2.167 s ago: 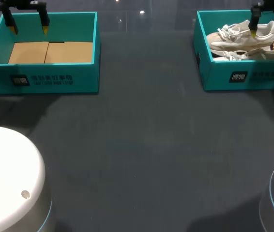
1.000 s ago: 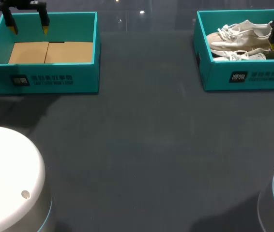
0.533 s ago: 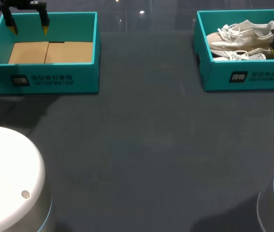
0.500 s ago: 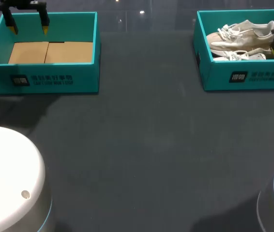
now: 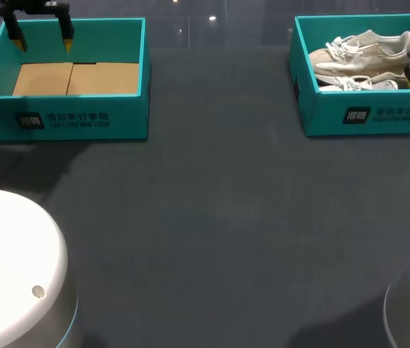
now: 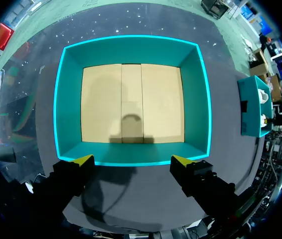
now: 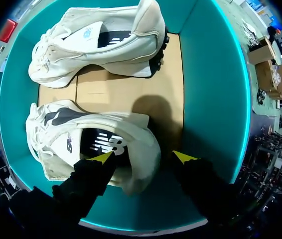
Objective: Take the shoe out of the shoebox, open the shoe tongue, remove and reinsert the insole, then place the shoe into the shoebox
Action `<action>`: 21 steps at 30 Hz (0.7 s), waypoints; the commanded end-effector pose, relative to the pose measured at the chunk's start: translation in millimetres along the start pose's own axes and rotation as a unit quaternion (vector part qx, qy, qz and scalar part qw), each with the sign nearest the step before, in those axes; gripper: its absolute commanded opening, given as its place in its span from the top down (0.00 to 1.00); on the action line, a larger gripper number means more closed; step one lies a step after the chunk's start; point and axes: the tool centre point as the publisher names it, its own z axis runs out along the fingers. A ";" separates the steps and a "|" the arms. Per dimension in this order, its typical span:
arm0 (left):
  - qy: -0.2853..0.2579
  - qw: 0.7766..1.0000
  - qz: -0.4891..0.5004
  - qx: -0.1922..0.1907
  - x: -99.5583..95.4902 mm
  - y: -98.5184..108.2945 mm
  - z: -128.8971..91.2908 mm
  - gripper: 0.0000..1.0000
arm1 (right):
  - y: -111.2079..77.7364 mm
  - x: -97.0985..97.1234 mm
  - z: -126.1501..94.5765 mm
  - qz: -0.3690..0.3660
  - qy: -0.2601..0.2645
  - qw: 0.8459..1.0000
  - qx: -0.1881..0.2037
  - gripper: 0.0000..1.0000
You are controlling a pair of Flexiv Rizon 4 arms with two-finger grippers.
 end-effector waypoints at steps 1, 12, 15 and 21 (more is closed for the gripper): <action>0.000 1.000 0.000 0.000 0.0 -0.2 -0.1 0.00 | 1.8 -1.7 5.8 0.002 0.001 1.000 0.003 0.26; 0.000 1.000 0.000 0.000 0.0 -0.2 -0.1 0.00 | 2.3 -6.1 16.0 0.004 -0.001 1.000 0.006 0.04; 0.000 1.000 0.000 0.000 0.0 -0.2 -0.1 0.00 | 2.8 -6.5 19.8 0.002 0.001 1.000 0.007 0.04; 0.000 1.000 0.000 0.000 0.0 -0.2 -0.1 0.00 | 3.6 -5.3 27.5 -0.004 0.005 1.000 0.011 0.07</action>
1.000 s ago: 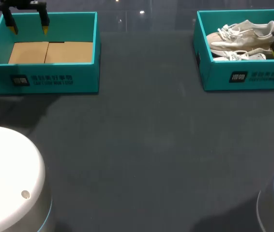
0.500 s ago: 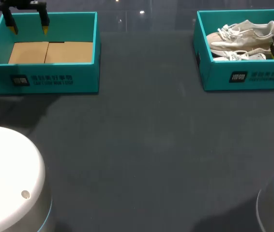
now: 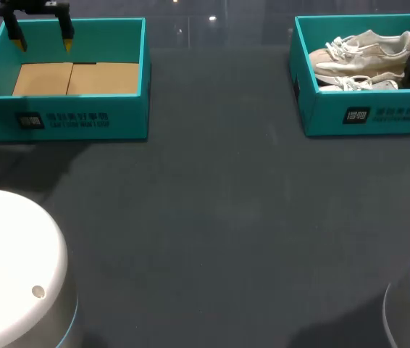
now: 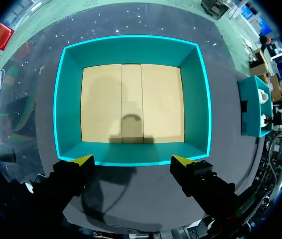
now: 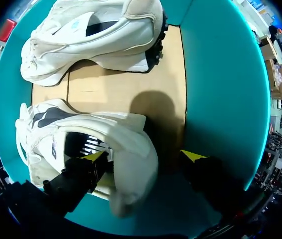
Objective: Take the shoe out of the shoebox, open the shoe tongue, remove and reinsert the insole, then place the shoe into the shoebox
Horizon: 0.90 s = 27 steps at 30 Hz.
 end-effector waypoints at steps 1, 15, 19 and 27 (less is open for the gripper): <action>0.000 1.000 0.000 0.000 0.0 -0.2 -0.1 0.00 | 3.5 0.4 6.7 -0.003 0.003 1.000 0.004 0.07; 0.000 1.000 0.000 0.000 0.0 -0.2 -0.1 0.00 | 0.0 -1.1 14.3 0.003 0.004 1.000 0.011 1.00; 0.000 1.000 0.000 0.000 0.0 -0.2 -0.1 0.00 | -0.6 -3.2 10.9 0.009 0.000 1.000 0.008 1.00; 0.000 1.000 0.000 0.000 0.0 -0.2 -0.1 0.00 | -1.2 -5.8 -3.0 0.018 -0.012 1.000 -0.001 1.00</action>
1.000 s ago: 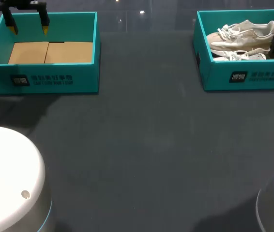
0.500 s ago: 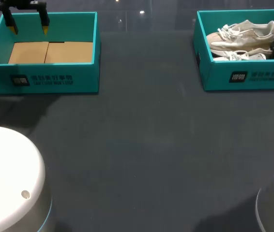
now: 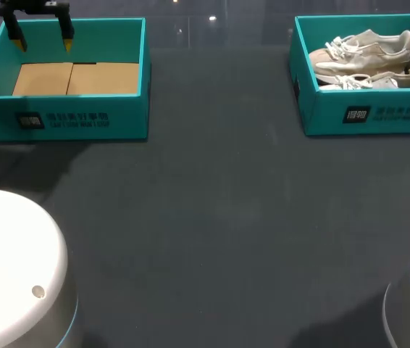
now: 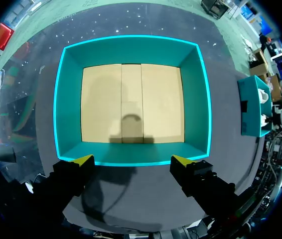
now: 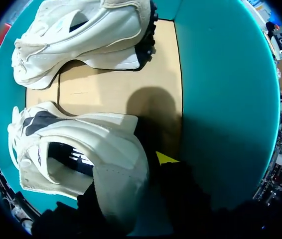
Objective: Take the shoe out of the shoebox, open the shoe tongue, remove and reinsert the insole, then place the shoe into the shoebox
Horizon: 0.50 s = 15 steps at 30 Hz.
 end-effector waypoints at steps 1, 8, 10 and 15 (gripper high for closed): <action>0.000 1.000 0.000 0.000 0.0 -0.2 -0.1 0.00 | -4.0 2.0 -13.4 0.002 -0.005 1.000 -0.005 1.00; 0.000 1.000 0.000 0.000 0.0 -0.2 -0.1 0.00 | -0.5 -1.2 -26.0 0.009 -0.005 1.000 -0.012 1.00; 0.000 1.000 0.000 0.000 0.0 -0.2 -0.1 0.00 | 1.0 -2.5 -30.4 0.011 -0.001 1.000 -0.015 1.00; 0.000 1.000 0.000 0.000 0.0 -0.2 -0.1 0.00 | 5.0 -3.5 -48.3 0.012 0.002 1.000 -0.019 1.00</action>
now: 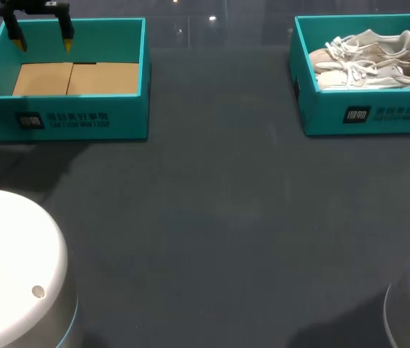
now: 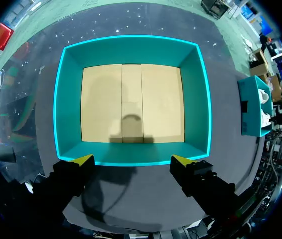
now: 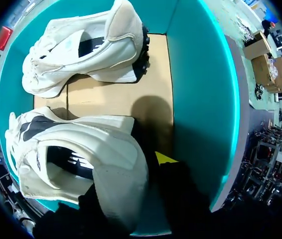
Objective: Take the shoe out of the shoebox, open the shoe tongue, remove and reinsert the insole, then place the shoe into the shoebox
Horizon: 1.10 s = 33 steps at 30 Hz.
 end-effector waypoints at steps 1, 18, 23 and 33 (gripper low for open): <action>0.000 1.000 0.000 0.000 0.0 -0.2 -0.1 0.00 | 1.0 -1.3 -20.9 0.000 -0.001 1.000 -0.001 1.00; 0.000 1.000 0.000 0.000 0.0 -0.2 -0.1 0.00 | 15.4 -17.4 -99.6 0.010 -0.014 1.000 -0.025 1.00; 0.000 1.000 0.000 0.000 0.0 -0.2 -0.1 0.00 | 18.9 -20.2 -123.9 0.010 -0.024 0.999 -0.029 1.00; 0.000 1.000 0.000 0.000 0.0 -0.2 -0.1 0.00 | 18.7 -22.8 -179.0 0.035 -0.042 0.998 -0.032 1.00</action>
